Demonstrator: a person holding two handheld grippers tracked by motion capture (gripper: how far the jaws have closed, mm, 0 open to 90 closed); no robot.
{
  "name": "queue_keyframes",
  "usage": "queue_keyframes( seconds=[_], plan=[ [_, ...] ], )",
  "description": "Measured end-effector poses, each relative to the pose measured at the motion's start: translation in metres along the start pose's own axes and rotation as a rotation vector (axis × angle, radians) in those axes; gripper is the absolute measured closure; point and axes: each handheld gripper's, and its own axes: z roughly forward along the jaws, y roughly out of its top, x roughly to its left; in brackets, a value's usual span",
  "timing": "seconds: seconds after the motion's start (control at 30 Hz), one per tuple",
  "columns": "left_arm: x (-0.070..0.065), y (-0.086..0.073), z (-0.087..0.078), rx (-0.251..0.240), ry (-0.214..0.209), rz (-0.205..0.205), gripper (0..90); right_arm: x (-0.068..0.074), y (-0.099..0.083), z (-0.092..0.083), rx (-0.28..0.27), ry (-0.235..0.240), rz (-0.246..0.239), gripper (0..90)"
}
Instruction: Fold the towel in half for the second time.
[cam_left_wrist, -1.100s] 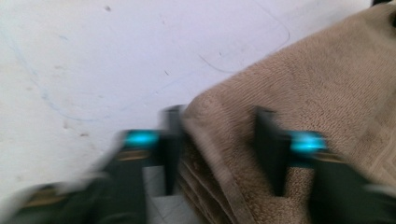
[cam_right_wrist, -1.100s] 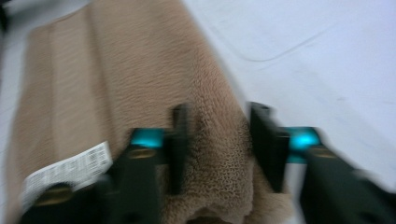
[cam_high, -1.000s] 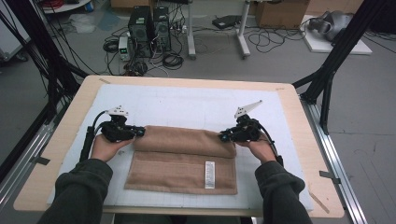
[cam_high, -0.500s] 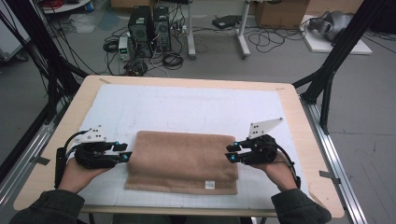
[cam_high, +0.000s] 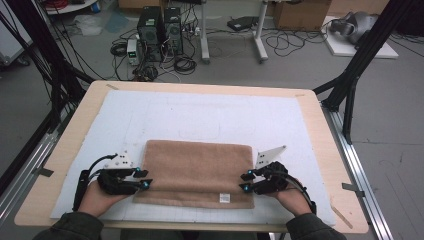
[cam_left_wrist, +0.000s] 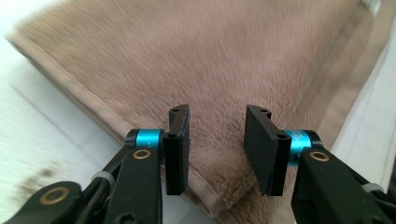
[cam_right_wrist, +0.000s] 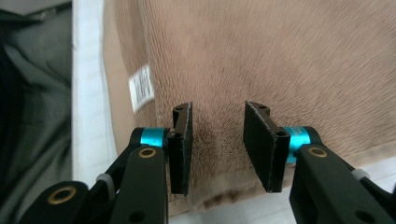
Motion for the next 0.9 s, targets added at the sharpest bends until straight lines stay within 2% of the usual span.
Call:
queue_keyframes(
  seconds=[0.07, 0.1, 0.17, 0.23, 0.33, 0.43, 0.63, 0.7, 0.77, 0.83, 0.9],
  plan=[
    [-0.004, -0.006, 0.005, -0.003, 0.019, 0.024, 62.0, 0.003, -0.005, 0.008, 0.005, -0.003, -0.001, 63.1],
    [-0.005, -0.007, 0.005, -0.013, 0.020, 0.012, 66.8, 0.003, -0.008, 0.010, -0.008, -0.005, 0.000, 66.5],
    [-0.005, -0.005, 0.005, -0.022, 0.021, 0.006, 79.9, 0.003, -0.009, 0.011, -0.026, 0.003, 0.008, 80.9],
    [-0.005, -0.004, 0.003, -0.024, 0.019, 0.012, 84.1, 0.003, -0.007, 0.010, -0.023, 0.002, 0.008, 84.3],
    [-0.003, -0.001, -0.007, -0.042, 0.023, 0.008, 84.9, 0.003, 0.000, -0.001, -0.050, 0.002, 0.004, 85.2],
    [-0.004, 0.004, -0.020, -0.083, 0.028, 0.000, 85.3, 0.006, 0.010, -0.016, -0.094, 0.002, -0.009, 85.2],
    [-0.019, 0.009, -0.043, -0.112, 0.033, 0.035, 85.3, 0.027, 0.024, -0.039, -0.121, 0.021, -0.064, 85.2],
    [-0.026, 0.005, -0.043, -0.090, 0.019, 0.054, 85.2, 0.035, 0.022, -0.040, -0.095, 0.033, -0.084, 85.2],
    [-0.029, -0.005, -0.038, -0.072, 0.010, 0.044, 84.9, 0.041, 0.015, -0.034, -0.070, 0.060, -0.086, 85.1],
    [-0.029, -0.015, -0.028, -0.046, 0.002, 0.022, 83.6, 0.043, 0.005, -0.021, -0.025, 0.071, -0.082, 84.8],
    [-0.031, -0.023, -0.017, -0.030, -0.001, 0.021, 81.3, 0.041, -0.006, -0.007, 0.012, 0.097, -0.058, 84.2]
  ],
)
